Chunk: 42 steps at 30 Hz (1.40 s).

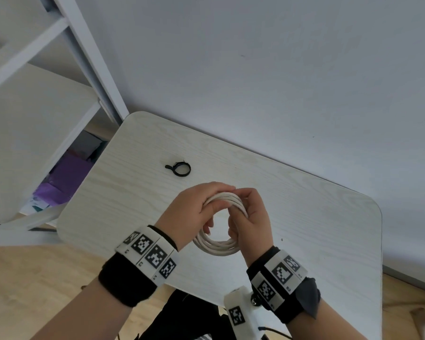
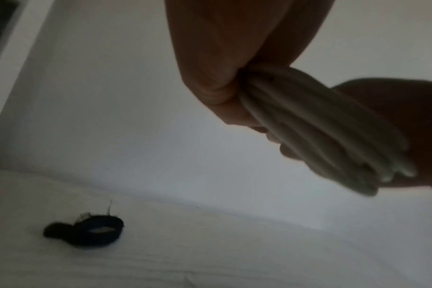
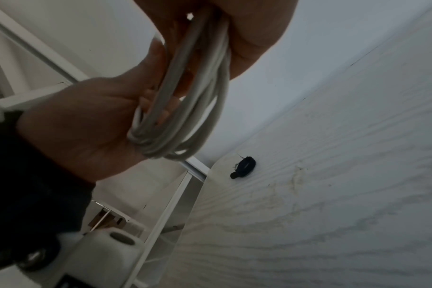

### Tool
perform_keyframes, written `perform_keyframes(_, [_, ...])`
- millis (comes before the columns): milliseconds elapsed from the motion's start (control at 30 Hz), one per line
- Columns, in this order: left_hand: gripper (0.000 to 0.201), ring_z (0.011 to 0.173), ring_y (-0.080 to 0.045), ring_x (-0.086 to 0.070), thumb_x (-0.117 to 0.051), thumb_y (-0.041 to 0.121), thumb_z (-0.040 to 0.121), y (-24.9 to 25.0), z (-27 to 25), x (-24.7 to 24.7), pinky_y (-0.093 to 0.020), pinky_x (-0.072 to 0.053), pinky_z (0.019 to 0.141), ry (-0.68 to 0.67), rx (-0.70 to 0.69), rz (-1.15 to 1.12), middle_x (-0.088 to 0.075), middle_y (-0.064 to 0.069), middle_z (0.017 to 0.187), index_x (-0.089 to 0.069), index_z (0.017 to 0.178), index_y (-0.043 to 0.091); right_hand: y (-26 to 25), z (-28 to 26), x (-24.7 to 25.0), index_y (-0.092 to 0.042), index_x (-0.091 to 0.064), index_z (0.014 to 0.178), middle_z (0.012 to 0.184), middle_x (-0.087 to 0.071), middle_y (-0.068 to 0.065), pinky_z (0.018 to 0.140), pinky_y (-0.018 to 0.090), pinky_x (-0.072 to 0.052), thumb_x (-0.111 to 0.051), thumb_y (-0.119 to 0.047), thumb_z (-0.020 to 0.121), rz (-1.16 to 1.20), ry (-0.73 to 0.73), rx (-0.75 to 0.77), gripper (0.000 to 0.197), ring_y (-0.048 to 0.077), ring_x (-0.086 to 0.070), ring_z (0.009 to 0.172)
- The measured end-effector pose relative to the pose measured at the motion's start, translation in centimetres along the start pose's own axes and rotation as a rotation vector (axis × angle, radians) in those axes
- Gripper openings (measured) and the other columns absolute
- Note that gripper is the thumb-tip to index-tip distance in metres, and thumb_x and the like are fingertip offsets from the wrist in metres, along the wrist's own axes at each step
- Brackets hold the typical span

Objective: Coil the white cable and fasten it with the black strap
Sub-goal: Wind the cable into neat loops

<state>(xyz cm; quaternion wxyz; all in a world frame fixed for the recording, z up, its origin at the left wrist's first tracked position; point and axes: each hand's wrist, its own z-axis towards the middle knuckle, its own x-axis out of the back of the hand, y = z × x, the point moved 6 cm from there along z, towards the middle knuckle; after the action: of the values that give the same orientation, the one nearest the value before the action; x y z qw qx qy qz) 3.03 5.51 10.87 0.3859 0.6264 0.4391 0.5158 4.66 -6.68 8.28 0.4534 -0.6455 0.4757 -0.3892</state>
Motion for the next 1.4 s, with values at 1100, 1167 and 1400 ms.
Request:
perform_keyframes(1100, [0.025, 0.087, -0.015, -0.069, -0.063, 0.012, 0.087, -2.2, -2.4, 1.7, -0.026, -0.051, 0.083, -0.305, 0.261, -0.139, -0.072, -0.003, 0.099, -0.059, 0.107, 0.026, 0.9, -0.2, -2.5, -0.02, -0.044, 0.077, 0.055, -0.051, 0.008, 0.042, 0.016, -0.033, -0.051, 0.003, 0.074, -0.236, -0.121, 0.022, 0.024, 0.005, -0.035, 0.041])
perform_keyframes(1167, [0.019, 0.086, -0.013, -0.069, -0.057, 0.013, 0.091, -2.7, -2.3, 1.8, -0.024, -0.051, 0.081, -0.281, 0.269, -0.168, -0.072, -0.003, 0.098, -0.059, 0.106, 0.025, 1.2, 0.0, -2.6, -0.02, -0.044, 0.078, 0.054, -0.05, 0.005, 0.042, 0.015, -0.033, -0.053, 0.003, 0.076, -0.259, -0.124, 0.024, 0.025, 0.005, -0.035, 0.04])
perform_keyframes(1400, [0.01, 0.057, -0.008, -0.044, -0.049, 0.028, 0.094, -4.5, -1.4, 1.1, -0.024, -0.043, 0.056, -0.026, 0.254, -0.196, -0.05, 0.008, 0.068, -0.055, 0.102, 0.028, 1.5, 1.9, -4.0, -0.028, -0.041, 0.088, 0.061, -0.056, 0.004, 0.042, 0.02, -0.036, -0.049, -0.014, 0.064, -0.197, -0.157, -0.064, 0.029, 0.005, -0.041, 0.041])
